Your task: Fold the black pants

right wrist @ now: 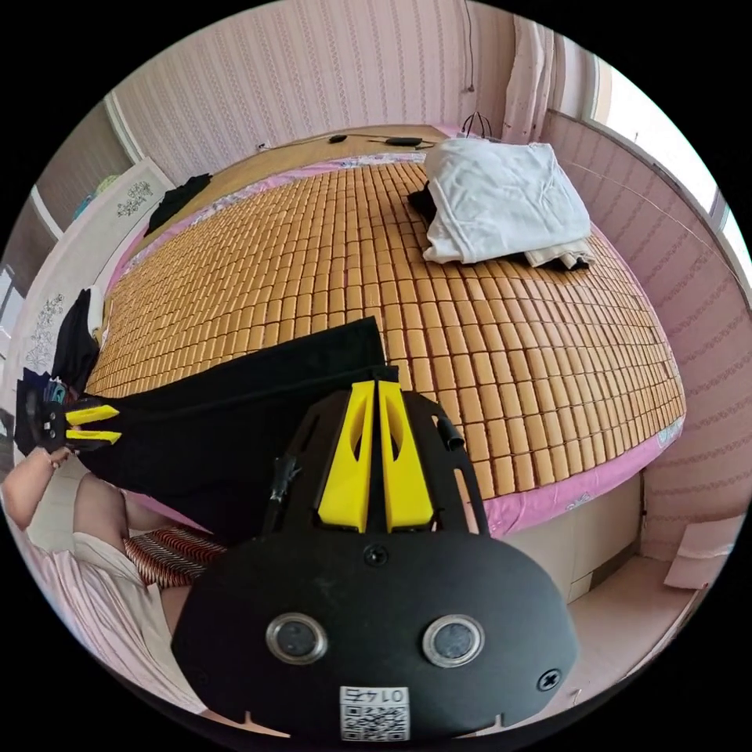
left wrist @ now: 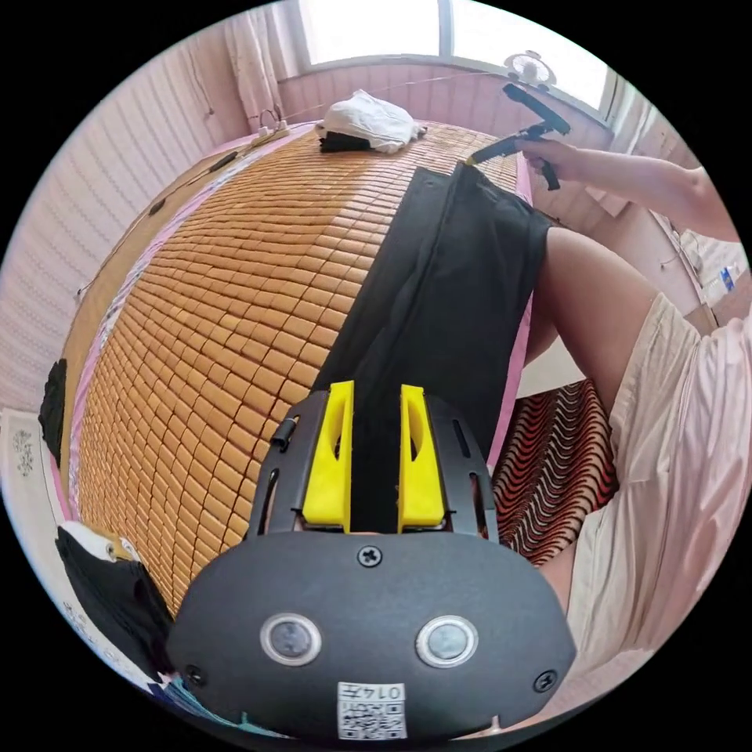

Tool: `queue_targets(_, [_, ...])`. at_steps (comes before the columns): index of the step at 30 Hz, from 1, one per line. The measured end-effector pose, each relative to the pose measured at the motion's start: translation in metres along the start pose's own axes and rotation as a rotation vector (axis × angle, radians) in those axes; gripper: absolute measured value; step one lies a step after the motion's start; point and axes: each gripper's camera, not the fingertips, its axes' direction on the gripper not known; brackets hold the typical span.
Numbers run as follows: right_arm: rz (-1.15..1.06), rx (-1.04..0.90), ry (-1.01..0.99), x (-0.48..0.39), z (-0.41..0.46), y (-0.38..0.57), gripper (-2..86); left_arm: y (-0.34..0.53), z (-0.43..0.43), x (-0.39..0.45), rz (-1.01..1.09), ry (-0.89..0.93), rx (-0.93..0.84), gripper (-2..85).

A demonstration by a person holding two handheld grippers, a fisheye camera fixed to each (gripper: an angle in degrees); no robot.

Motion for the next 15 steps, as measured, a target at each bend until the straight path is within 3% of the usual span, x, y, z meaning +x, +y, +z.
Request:
queue_targets(2, [0.013, 0.040, -0.031, 0.007, -0.015, 0.012, -0.5, -0.019, 0.011, 0.001, 0.038, -0.035, -0.083, 7.8])
queue_targets(7, [0.043, 0.110, -0.097, 0.025, -0.044, 0.034, -0.6, -0.055, -0.002, -0.009, 0.037, 0.048, -0.083, 0.6])
queue_targets(12, [0.025, 0.045, -0.136, 0.038, -0.044, 0.018, -0.1, -0.073, -0.049, -0.012, 0.134, 0.194, -0.025, -0.3])
queue_targets(15, [-0.009, -0.026, -0.132, 0.041, -0.026, -0.008, 0.1, -0.084, -0.062, -0.027, 0.068, 0.231, -0.010, -0.6])
